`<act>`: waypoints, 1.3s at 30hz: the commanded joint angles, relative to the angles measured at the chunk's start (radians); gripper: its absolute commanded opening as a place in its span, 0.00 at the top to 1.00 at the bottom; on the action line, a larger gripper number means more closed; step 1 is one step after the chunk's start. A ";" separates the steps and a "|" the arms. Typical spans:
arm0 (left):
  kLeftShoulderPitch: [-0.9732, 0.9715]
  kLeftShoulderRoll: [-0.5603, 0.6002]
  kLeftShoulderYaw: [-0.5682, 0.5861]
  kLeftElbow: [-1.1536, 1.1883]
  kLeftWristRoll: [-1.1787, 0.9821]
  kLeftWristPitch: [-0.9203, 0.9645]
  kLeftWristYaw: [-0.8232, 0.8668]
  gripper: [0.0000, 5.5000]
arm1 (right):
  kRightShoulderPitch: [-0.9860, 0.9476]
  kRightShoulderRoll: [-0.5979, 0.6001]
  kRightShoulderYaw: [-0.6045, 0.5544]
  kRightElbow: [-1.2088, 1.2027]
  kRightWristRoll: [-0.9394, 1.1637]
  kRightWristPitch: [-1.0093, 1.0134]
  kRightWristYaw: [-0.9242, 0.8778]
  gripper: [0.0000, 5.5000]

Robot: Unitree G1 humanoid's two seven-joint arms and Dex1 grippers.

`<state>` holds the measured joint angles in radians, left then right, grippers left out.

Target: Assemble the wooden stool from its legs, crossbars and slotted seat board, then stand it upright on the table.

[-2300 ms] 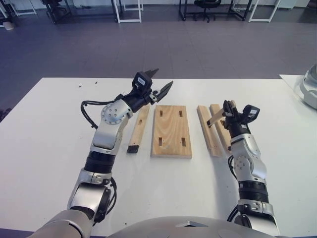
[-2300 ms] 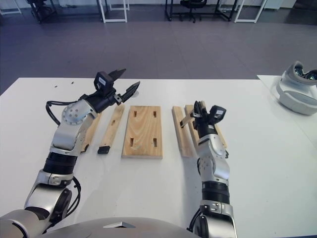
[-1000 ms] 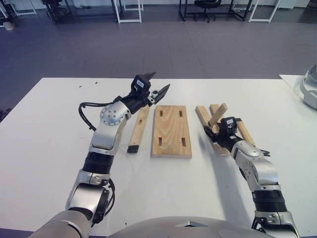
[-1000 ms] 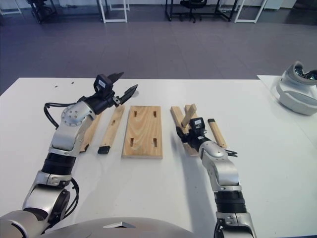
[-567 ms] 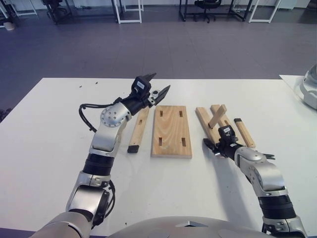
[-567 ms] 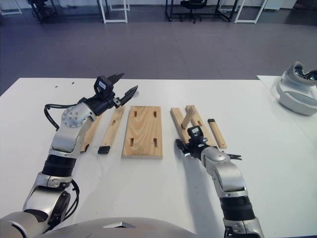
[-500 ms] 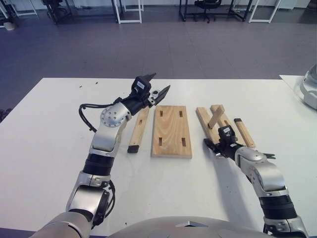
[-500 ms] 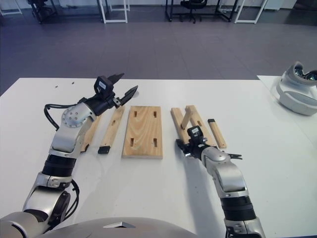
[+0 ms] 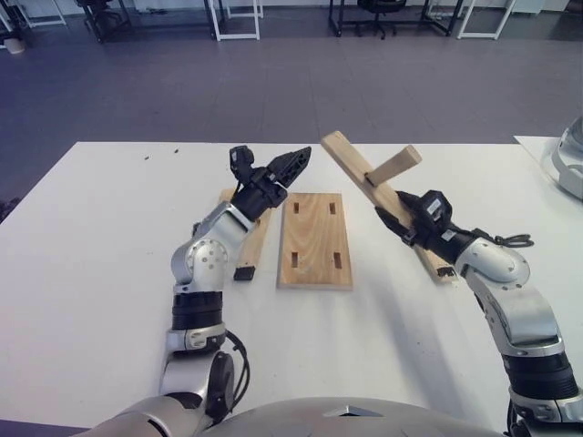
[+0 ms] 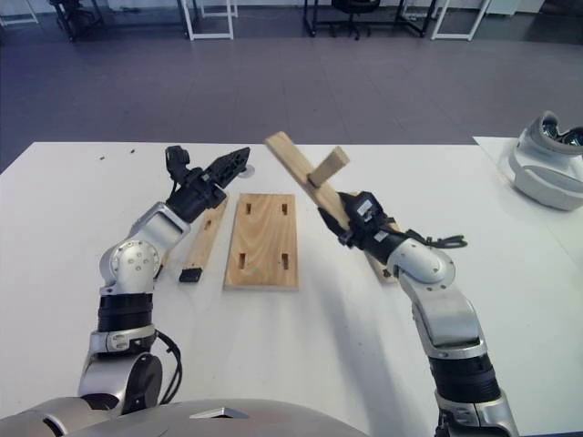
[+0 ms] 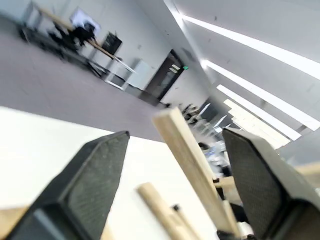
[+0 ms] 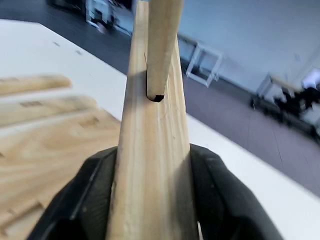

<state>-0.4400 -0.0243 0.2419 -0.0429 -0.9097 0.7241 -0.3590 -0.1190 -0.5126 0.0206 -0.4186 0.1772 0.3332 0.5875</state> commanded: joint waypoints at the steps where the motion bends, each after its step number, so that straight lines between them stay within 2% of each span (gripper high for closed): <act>1: -0.023 -0.027 0.078 -0.025 -0.203 0.111 0.119 0.38 | -0.051 -0.002 0.042 -0.060 0.007 -0.059 0.039 0.62; 6: -0.024 -0.027 0.088 -0.054 -0.327 0.144 0.186 0.38 | -0.033 -0.016 0.088 -0.064 -0.009 -0.080 0.073 0.62; 13: 0.025 -0.005 0.023 -0.061 -0.292 0.137 0.204 0.59 | -0.030 0.013 0.081 -0.069 0.012 -0.075 0.057 0.62; 20: 0.037 -0.002 0.009 -0.075 -0.281 0.098 0.204 0.80 | -0.018 0.022 0.083 -0.065 0.016 -0.058 0.052 0.62; 26: 0.042 -0.001 0.002 -0.098 -0.248 0.044 0.199 0.81 | -0.008 0.031 0.088 -0.063 0.027 -0.042 0.039 0.62; 28: 0.056 -0.001 0.005 -0.113 -0.223 0.014 0.215 0.81 | 0.000 0.038 0.089 -0.062 0.033 -0.035 0.032 0.54; 31: 0.119 0.021 0.036 -0.206 -0.204 0.003 0.299 0.81 | 0.035 0.038 0.071 -0.050 0.025 -0.034 0.014 0.42; 33: 0.164 0.059 0.064 -0.305 -0.191 0.012 0.389 0.81 | 0.102 0.016 0.043 -0.025 -0.028 -0.058 -0.017 0.37; 39: 0.308 0.124 0.092 -0.433 -0.210 0.071 0.566 0.81 | 0.232 0.023 0.098 0.109 -0.239 -0.131 -0.154 0.37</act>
<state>-0.1571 0.0839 0.3299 -0.4457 -1.1078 0.7779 0.1698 0.1039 -0.4996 0.0994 -0.3320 -0.0287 0.2212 0.4598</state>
